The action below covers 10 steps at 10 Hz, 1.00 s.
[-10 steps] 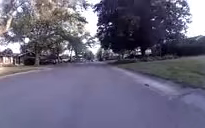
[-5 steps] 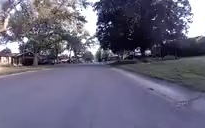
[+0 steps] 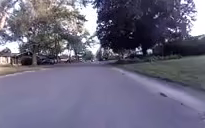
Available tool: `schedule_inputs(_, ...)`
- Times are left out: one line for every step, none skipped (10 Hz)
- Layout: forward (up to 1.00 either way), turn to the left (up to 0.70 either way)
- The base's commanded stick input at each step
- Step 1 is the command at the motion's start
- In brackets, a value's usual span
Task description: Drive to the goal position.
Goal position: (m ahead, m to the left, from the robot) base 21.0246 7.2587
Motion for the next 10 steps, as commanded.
schedule_inputs(1.0,0.0)
schedule_inputs(1.0,0.0)
schedule_inputs(1.0,0.0)
schedule_inputs(1.0,0.0)
schedule_inputs(1.0,0.0)
schedule_inputs(1.0,0.02)
schedule_inputs(1.0,0.02)
schedule_inputs(1.0,0.0)
schedule_inputs(1.0,0.0)
schedule_inputs(1.0,0.01)
